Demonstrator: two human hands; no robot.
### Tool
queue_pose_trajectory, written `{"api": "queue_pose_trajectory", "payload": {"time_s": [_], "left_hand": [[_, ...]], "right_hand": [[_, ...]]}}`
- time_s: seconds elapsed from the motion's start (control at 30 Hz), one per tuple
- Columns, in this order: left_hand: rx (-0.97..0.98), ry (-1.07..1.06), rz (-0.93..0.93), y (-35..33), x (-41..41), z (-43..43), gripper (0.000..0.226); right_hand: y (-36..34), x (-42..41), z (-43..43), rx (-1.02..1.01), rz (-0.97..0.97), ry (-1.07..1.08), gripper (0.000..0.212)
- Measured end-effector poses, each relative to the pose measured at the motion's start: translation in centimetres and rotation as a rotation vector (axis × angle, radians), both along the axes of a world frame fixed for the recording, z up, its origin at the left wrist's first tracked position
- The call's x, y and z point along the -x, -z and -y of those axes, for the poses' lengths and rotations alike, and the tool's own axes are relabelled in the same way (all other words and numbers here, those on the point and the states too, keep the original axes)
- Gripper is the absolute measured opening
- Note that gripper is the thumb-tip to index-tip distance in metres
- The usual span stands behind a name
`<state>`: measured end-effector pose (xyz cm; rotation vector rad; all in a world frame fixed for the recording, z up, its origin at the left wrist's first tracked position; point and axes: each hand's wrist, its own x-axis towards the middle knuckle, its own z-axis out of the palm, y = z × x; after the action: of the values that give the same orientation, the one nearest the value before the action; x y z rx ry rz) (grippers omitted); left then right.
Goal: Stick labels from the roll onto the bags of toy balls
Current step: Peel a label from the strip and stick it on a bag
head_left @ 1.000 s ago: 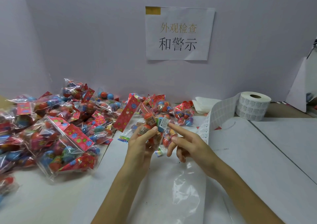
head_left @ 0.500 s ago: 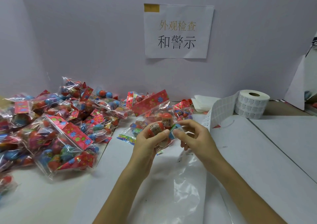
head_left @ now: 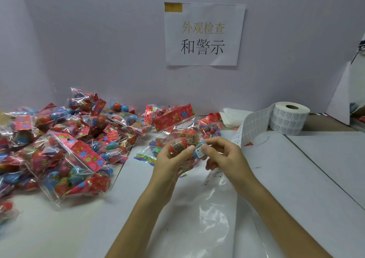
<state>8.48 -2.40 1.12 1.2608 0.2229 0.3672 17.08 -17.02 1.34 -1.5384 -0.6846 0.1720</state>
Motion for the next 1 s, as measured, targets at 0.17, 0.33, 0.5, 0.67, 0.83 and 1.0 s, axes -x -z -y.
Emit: {"api": "queue_pose_trajectory", "payload": {"time_s": [0.17,0.33,0.5,0.67,0.83,1.0], "left_hand": [[-0.054,-0.028,-0.004,0.25,-0.05,0.11,0.045],[-0.022,-0.029,-0.011,0.38,-0.15,-0.13,0.039],[0.048,-0.022,-0.006,0.46,-0.18,-0.40,0.037],[0.037,-0.032,-0.016,0.43,-0.30,-0.38,0.037],[0.003,-0.035,-0.026,0.66,-0.29,-0.39,0.036],[-0.011,-0.034,-0.032,0.57,-0.27,-0.43,0.035]], "right_hand": [[0.36,-0.30,0.09,0.016,0.008,-0.001,0.013],[0.22,-0.20,0.02,0.005,0.010,-0.019,0.022],[0.17,-0.09,0.01,0.017,-0.004,-0.076,0.024],[0.19,-0.14,0.02,0.036,-0.001,-0.067,0.021],[0.59,-0.19,-0.12,0.095,0.072,-0.044,0.037],[0.53,-0.08,-0.12,0.101,0.075,-0.066,0.037]]}}
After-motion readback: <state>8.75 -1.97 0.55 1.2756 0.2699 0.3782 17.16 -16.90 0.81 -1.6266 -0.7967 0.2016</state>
